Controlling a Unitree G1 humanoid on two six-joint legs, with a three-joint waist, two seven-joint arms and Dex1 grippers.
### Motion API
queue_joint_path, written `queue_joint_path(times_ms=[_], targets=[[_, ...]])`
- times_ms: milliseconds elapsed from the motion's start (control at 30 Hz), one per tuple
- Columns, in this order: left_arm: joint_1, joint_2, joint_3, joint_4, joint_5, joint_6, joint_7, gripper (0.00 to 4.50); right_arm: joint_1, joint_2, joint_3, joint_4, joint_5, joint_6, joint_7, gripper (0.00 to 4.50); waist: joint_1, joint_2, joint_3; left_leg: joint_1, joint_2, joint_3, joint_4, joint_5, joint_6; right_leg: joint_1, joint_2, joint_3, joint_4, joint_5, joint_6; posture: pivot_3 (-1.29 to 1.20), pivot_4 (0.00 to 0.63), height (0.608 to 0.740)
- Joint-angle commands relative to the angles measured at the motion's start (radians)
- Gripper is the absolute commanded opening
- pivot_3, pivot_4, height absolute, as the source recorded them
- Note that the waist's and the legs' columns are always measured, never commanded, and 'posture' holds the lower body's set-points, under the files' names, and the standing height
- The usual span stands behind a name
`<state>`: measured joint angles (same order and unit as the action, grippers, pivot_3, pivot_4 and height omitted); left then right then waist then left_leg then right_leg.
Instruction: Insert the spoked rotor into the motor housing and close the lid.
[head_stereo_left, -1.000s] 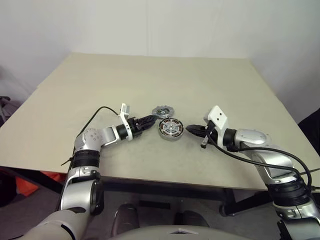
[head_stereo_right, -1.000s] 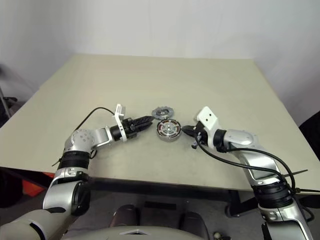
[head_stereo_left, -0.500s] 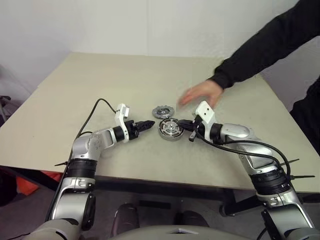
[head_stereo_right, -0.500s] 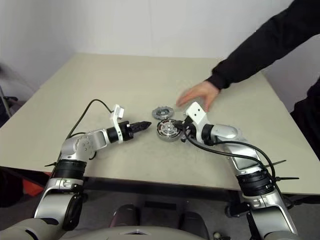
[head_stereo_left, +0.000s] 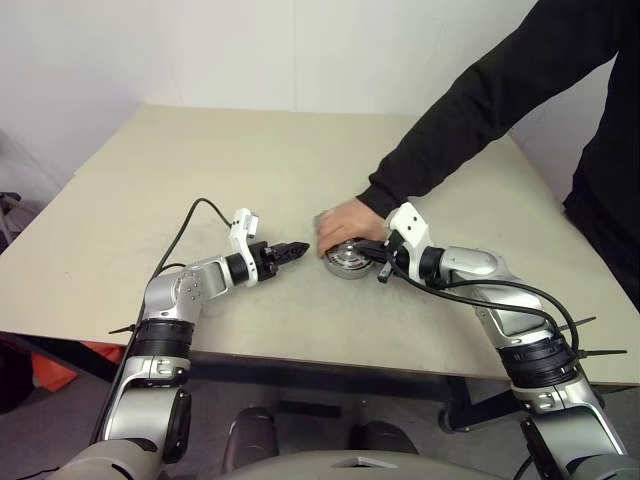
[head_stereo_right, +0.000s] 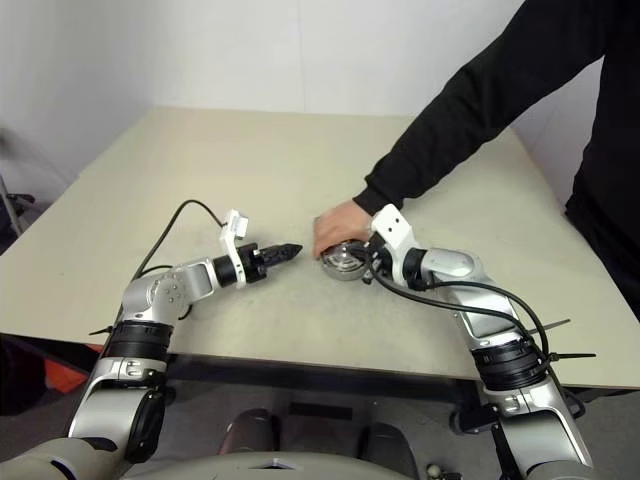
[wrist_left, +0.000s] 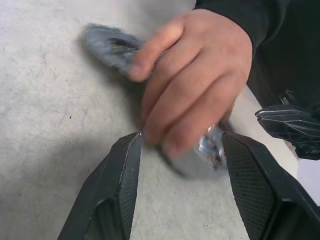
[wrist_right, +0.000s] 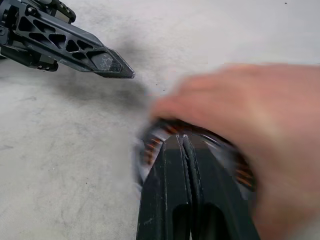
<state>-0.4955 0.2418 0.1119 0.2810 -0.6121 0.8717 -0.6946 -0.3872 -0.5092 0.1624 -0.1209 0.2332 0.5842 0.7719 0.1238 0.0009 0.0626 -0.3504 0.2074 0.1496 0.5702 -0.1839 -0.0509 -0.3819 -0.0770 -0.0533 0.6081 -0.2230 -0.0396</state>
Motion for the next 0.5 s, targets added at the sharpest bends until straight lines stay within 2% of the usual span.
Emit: queue_joint_path(times_ms=[33, 500], targets=[[-0.021, 0.004, 0.003, -0.013, -0.002, -0.015, -0.013, 2.72, -0.028, 0.000, -0.009, -0.011, -0.001, -0.021, 0.004, 0.00, 0.000, 0.000, 0.000, 0.000, 0.000, 0.000, 0.000, 0.000, 0.000, 0.000, 0.000, 0.000, 0.000, 0.000, 0.000, 0.00, 0.000, 0.740], [-0.013, 0.002, 0.004, -0.031, -0.006, -0.002, -0.006, 2.72, -0.023, 0.000, -0.010, -0.020, -0.002, -0.019, 0.007, 0.00, 0.000, 0.000, 0.000, 0.000, 0.000, 0.000, 0.000, 0.000, 0.000, 0.000, 0.000, 0.000, 0.000, 0.000, 0.000, 0.00, 0.000, 0.740]])
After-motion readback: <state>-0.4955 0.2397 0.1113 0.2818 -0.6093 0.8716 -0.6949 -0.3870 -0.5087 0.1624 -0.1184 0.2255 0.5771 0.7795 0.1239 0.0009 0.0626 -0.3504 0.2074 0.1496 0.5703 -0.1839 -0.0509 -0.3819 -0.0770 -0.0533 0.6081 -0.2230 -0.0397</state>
